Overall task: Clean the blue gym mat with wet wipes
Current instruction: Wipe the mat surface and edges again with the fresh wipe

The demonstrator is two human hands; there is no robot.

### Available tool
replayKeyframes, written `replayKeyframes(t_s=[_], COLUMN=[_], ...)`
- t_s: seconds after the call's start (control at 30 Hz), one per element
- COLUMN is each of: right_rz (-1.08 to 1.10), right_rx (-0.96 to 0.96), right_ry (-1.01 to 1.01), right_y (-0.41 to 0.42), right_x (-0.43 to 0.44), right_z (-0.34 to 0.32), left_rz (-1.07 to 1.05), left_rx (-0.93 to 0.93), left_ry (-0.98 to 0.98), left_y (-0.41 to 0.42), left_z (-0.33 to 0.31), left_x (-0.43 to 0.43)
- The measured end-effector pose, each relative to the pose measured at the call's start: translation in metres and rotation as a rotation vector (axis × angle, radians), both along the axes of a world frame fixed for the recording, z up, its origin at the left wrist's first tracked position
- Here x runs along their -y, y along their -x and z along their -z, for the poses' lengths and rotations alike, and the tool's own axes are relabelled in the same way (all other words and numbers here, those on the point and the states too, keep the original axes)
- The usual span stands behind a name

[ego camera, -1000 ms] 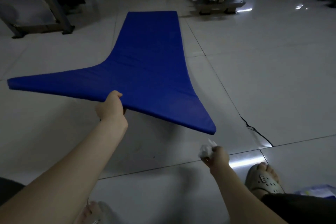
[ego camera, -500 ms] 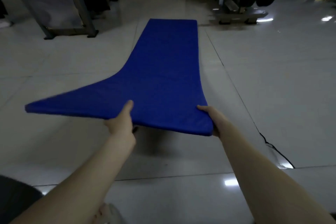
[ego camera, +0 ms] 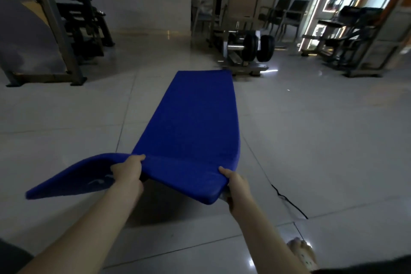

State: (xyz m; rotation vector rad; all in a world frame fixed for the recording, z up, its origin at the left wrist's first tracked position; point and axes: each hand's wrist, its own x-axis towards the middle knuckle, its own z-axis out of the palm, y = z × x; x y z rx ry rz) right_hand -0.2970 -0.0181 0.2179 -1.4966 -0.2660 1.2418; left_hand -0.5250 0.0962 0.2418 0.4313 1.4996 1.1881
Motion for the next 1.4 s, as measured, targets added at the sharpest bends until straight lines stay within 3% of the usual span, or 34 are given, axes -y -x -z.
replayKeyframes(t_s=[0.13,0.3,0.5,0.6,0.67,0.73,0.8,0.97,1.1,1.2,1.33,1.4], right_rz=[0.113,0.092,0.213,0.227,0.181,0.084,-0.024,-0.138,-0.474,-0.696,-0.467,-0.464], right_rx=[-0.034,-0.014,-0.063,-0.219,-0.258,-0.167,-0.043,-0.037,-0.005,0.149,0.458,0.667], right_ry=[-0.033,-0.05,0.019,0.103,0.166,0.237,0.262,0.361,0.516,0.61,0.471,0.425], right_y=[0.0,0.012,-0.041,-0.064,-0.068,-0.071,-0.076,-0.085,-0.039,-0.011,0.014,0.042], right_x=[0.037,0.065,0.059,0.034,0.006,-0.024,-0.045,-0.052,-0.032,-0.036,-0.068,-0.072], right_z=[-0.011,-0.019,-0.011,0.011,0.028,0.045,0.058,0.098,0.142,0.155,0.165,0.168], left_rz=[0.128,0.246,0.442,0.514,0.604,0.729,0.721,0.625,0.615,0.486,0.354,0.298], left_rx=[0.042,0.124,0.228,0.185,0.058,-0.046,-0.072,-0.045,-0.135,-0.242,-0.222,-0.178], left_ry=[0.008,-0.003,-0.127,-0.206,-0.155,0.0,0.068,0.034,0.022,0.003,0.087,0.126], left_y=[-0.007,-0.007,-0.063,-0.084,-0.088,-0.089,-0.092,-0.1,-0.061,-0.029,0.002,0.01], left_z=[-0.001,-0.005,-0.002,0.001,0.016,0.043,0.074,0.125,0.162,0.183,0.206,0.215], left_x=[0.002,-0.009,-0.014,-0.031,-0.044,-0.048,-0.05,-0.055,-0.053,-0.053,-0.054,-0.051])
